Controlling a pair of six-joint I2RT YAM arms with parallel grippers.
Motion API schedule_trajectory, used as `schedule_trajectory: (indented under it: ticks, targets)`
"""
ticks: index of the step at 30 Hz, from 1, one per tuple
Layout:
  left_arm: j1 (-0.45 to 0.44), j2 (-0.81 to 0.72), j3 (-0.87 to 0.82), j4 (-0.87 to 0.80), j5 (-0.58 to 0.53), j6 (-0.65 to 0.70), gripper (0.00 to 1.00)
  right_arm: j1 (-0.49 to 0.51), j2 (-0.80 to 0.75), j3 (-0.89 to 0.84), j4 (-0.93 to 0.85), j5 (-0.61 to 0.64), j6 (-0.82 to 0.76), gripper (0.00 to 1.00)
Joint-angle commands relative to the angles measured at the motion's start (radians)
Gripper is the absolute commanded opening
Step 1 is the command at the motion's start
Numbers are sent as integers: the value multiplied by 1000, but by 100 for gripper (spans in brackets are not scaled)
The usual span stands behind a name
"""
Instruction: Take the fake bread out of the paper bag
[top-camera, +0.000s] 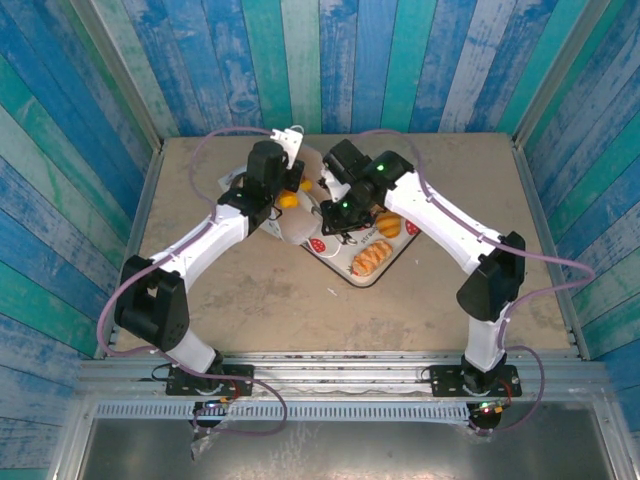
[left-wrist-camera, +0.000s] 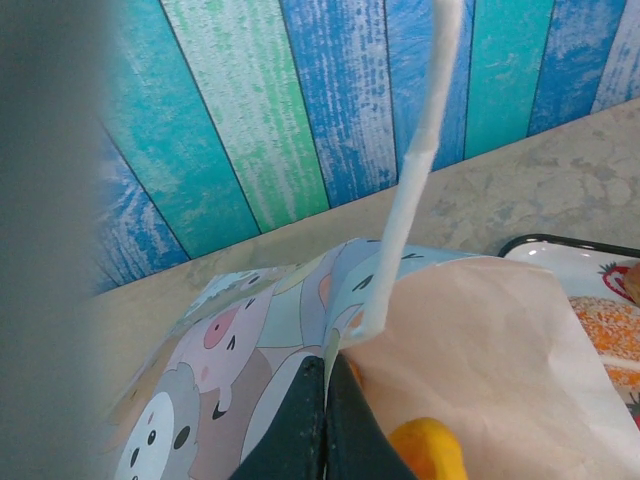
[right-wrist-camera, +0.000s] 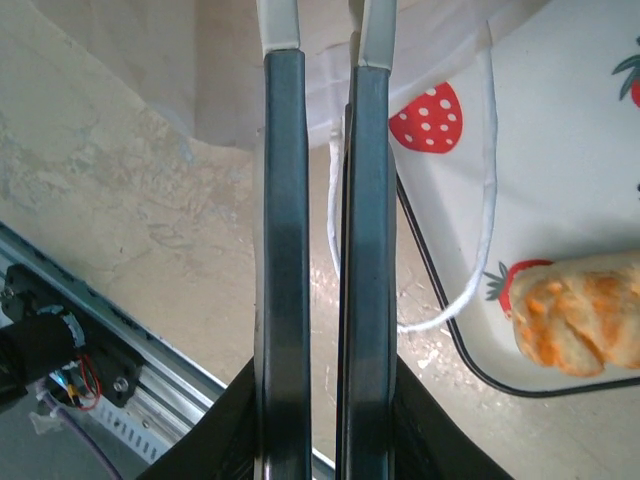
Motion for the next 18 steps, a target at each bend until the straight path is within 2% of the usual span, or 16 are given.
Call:
schedule_trajectory:
  ticks: [1, 13, 18]
  targets:
    - [-1, 8, 47, -12, -49, -37, 0, 0, -75, 14, -53, 17, -46, 1]
    - [-1, 67, 114, -44, -95, -62, 0, 11, -267, -23, -183, 39, -91, 1]
    - [-1, 62, 115, -48, -105, -51, 0, 9, -330, -46, -235, 128, -87, 1]
